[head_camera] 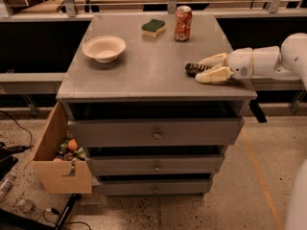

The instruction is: Place rxbar chocolate into paper bowl

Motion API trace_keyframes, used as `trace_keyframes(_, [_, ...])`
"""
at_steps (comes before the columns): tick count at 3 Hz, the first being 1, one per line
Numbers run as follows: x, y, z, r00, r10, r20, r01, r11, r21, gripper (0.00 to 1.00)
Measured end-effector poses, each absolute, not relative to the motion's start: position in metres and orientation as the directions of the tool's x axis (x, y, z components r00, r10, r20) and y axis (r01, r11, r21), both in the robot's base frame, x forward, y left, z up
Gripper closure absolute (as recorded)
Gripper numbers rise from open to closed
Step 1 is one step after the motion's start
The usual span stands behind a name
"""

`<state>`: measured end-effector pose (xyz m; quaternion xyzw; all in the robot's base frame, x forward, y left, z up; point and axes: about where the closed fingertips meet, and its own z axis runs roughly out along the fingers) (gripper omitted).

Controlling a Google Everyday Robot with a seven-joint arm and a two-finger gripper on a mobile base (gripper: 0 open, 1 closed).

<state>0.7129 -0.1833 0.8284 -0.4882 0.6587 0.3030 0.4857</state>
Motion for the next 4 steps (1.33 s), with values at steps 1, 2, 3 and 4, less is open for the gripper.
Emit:
trace_keyframes(1, [0.713, -0.183, 0.831, -0.052, -0.349, -0.936, -0.938, 0.34, -0.075, 1.0])
trace_keyframes(2, [0.713, -0.183, 0.831, -0.052, -0.349, -0.936, -0.938, 0.339, -0.075, 1.0])
trace_keyframes(3, [0.712, -0.172, 0.86, -0.035, -0.4, -0.916, -0.938, 0.33, -0.108, 1.0])
trace_keyframes(4, [0.711, -0.154, 0.907, -0.004, -0.467, -0.884, -0.929, 0.33, -0.17, 1.0])
